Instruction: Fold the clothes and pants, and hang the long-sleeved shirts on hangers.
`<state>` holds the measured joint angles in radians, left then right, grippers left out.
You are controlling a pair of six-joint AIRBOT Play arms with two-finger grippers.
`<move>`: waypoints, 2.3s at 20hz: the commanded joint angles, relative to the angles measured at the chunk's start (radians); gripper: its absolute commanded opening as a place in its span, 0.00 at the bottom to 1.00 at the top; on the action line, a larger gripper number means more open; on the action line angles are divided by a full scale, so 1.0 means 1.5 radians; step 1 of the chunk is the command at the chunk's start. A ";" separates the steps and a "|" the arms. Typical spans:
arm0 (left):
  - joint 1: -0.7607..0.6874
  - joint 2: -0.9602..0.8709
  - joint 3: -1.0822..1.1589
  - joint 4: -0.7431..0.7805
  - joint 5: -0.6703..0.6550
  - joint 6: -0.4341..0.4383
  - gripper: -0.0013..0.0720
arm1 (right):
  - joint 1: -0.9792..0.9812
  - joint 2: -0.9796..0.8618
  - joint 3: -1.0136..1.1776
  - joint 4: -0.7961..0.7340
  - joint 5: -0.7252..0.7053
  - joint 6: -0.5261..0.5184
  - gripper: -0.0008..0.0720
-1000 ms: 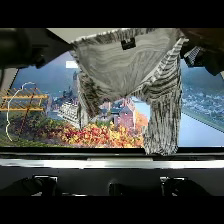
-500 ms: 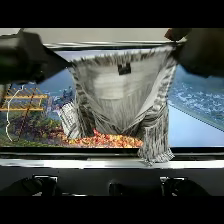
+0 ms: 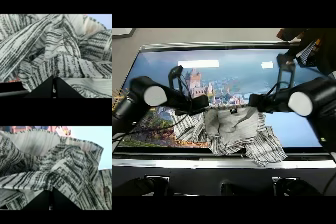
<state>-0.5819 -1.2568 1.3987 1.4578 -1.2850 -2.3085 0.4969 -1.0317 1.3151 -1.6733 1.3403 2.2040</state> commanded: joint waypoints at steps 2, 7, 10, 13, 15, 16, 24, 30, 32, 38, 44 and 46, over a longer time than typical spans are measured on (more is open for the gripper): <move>0.001 -0.006 -0.097 0.001 0.054 -0.010 0.06 | 0.019 0.000 -0.136 -0.005 -0.075 0.081 0.07; 0.001 -0.005 -0.097 0.001 0.093 -0.010 0.06 | 0.063 -0.028 -0.159 -0.073 -0.104 0.155 0.07; 0.002 -0.005 -0.095 0.001 0.102 -0.006 0.26 | 0.061 -0.028 -0.153 -0.100 -0.118 0.179 0.07; 0.027 0.003 -0.076 0.001 0.097 0.023 0.99 | 0.062 -0.027 -0.135 -0.097 -0.120 0.179 0.07; 0.077 0.031 -0.063 0.001 0.072 0.051 0.99 | 0.062 -0.027 -0.113 -0.095 -0.139 0.179 0.07; 0.109 0.052 -0.064 0.004 0.055 0.071 0.99 | 0.062 -0.027 -0.104 -0.090 -0.145 0.179 0.07; 0.596 0.267 -0.156 0.042 -0.008 0.404 0.98 | 0.062 -0.031 -0.101 -0.080 -0.144 0.129 0.07; 0.800 0.269 -0.200 0.048 -0.004 0.489 0.98 | 0.062 -0.031 -0.101 -0.079 -0.143 0.106 0.07; 0.843 0.261 -0.232 0.043 0.064 0.514 0.98 | 0.062 -0.031 -0.101 -0.079 -0.142 0.106 0.07; 0.941 0.095 -0.258 -0.047 0.035 0.828 0.98 | 0.062 -0.032 -0.101 -0.079 -0.137 0.106 0.07; 0.941 0.015 -0.258 -0.047 0.115 0.954 0.98 | 0.062 -0.041 -0.101 -0.079 -0.106 0.106 0.07; 0.941 -0.004 -0.258 -0.047 0.123 0.985 0.98 | 0.062 -0.049 -0.101 -0.078 -0.096 0.106 0.07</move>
<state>0.8257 -1.2148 1.0130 1.3930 -1.1358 -0.9409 0.5884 -1.0927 1.1629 -1.7916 1.1664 2.3615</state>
